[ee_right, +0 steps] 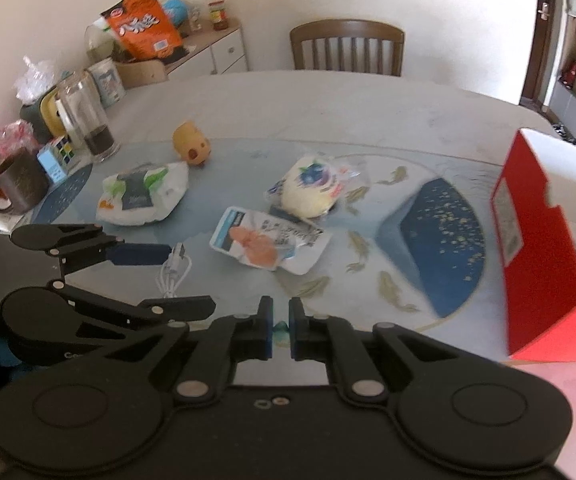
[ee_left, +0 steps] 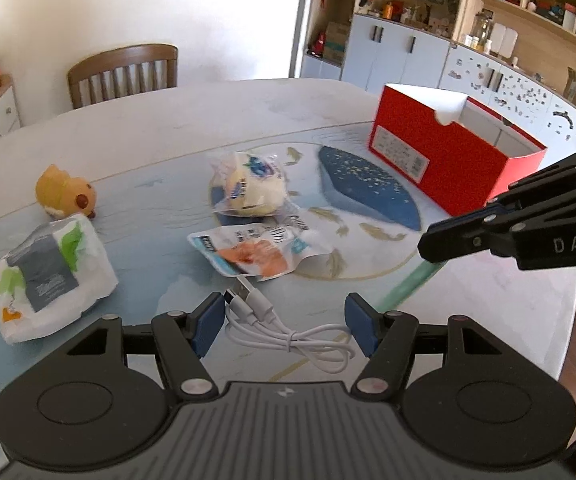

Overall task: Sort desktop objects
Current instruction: 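Grasp the mint-green stick with the right gripper while the left grasps the white USB cable, then carry the white cable and mint-green stick with both grippers over the red box, then lower and open the left gripper to drop the cable while the right drops the stick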

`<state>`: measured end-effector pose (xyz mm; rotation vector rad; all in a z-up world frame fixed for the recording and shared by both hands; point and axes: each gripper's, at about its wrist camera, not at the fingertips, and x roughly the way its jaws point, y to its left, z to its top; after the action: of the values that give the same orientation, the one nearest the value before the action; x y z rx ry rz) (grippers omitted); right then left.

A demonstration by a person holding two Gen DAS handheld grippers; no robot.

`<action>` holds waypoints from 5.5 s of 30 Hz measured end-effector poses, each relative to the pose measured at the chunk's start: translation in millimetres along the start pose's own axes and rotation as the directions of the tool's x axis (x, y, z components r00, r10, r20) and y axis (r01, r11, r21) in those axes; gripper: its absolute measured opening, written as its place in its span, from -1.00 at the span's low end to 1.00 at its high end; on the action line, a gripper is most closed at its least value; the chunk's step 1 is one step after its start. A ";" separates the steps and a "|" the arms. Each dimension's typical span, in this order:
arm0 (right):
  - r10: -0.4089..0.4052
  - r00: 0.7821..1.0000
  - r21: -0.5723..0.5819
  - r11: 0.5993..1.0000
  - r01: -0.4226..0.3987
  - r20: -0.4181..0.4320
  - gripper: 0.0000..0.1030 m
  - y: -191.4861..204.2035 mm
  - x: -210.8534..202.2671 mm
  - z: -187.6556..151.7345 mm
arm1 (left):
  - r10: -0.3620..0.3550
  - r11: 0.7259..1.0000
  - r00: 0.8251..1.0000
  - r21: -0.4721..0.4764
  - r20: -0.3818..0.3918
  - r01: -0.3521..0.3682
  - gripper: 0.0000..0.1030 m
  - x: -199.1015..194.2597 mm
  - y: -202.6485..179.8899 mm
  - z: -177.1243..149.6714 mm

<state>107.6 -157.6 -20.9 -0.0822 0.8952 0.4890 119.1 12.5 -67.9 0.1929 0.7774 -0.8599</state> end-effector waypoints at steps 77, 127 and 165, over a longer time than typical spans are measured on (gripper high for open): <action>-0.076 0.994 0.069 0.995 0.071 0.076 -0.88 -261.1 -104.5 49.5 | -0.173 0.957 0.983 0.226 -0.057 0.181 0.27 116.8 -222.1 211.4; 0.019 0.995 0.303 0.953 0.012 -0.101 -0.86 -325.7 -21.9 8.7 | 0.030 0.977 0.900 0.202 -0.434 0.064 0.28 301.6 -246.0 240.5; -0.057 0.994 0.175 0.982 0.073 -0.096 0.13 -315.1 -58.1 7.8 | -0.052 0.981 0.933 0.157 -0.357 0.115 0.58 238.3 -247.3 243.5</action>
<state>221.9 -456.9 -13.1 0.0300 1.0188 0.3444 162.1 -403.6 -20.8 0.4831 1.0498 -0.9900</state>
